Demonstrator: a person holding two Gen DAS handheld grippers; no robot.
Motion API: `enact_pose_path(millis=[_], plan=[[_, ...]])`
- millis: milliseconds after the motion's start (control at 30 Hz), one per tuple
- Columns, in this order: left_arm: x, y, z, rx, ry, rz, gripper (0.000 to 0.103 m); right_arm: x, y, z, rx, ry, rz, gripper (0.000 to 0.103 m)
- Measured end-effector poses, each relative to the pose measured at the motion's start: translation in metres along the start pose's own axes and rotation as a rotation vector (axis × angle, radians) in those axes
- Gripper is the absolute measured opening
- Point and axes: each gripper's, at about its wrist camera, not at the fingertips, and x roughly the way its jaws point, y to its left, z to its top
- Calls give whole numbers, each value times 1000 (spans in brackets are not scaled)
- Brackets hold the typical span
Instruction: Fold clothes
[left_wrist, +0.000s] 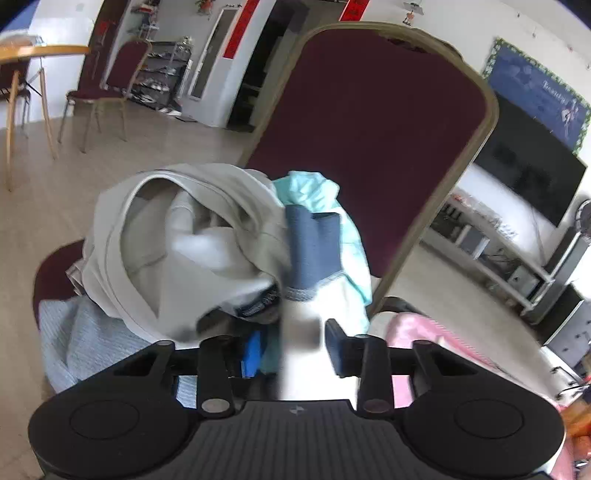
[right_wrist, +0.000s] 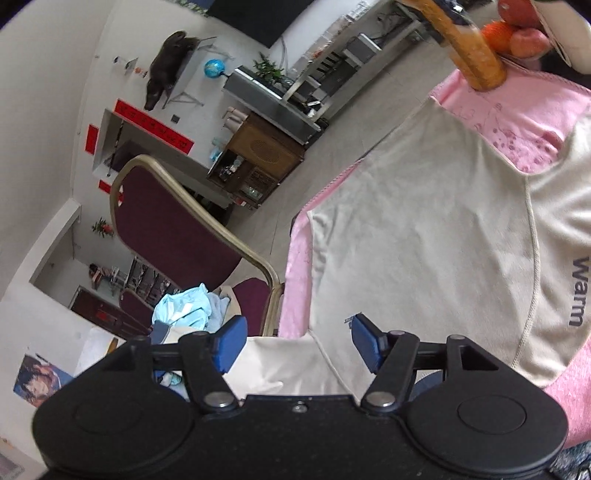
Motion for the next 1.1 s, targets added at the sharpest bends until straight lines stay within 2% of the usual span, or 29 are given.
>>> enact_pose_path(millis=[33, 67, 100, 233, 367, 567, 700, 800, 900, 1033, 1067, 1100], plan=[[0, 0, 0, 4, -1, 1, 19, -1, -2, 0, 8, -1, -1, 62], [-1, 3, -1, 6, 1, -3, 7, -1, -5, 0, 15, -2, -1, 62], [-5, 4, -4, 15, -4, 2, 2, -2, -7, 0, 23, -2, -2, 62], [-26, -21, -12, 112, -43, 36, 0, -7, -18, 4, 47, -12, 3, 62], [-55, -64, -24, 258, -108, 40, 0, -20, -33, 17, 48, -44, -9, 64], [-101, -142, -59, 447, -187, -28, 0, -50, -75, 47, 55, -90, -76, 66], [-112, -202, -101, 558, -191, -68, 0, -64, -124, 52, 156, -133, -124, 66], [-115, -243, -146, 631, -178, -95, 0, -67, -154, 49, 268, -122, -145, 66], [-112, -281, -193, 705, -145, -140, 0, -70, -154, 51, 254, -128, -125, 66], [-110, -328, -261, 828, -90, -205, 1, -71, -151, 52, 201, -132, -149, 66], [-106, -337, -279, 882, -73, -221, 5, -71, -151, 53, 191, -130, -156, 66], [-104, -346, -296, 936, -50, -237, 17, -69, -151, 53, 185, -125, -168, 66]])
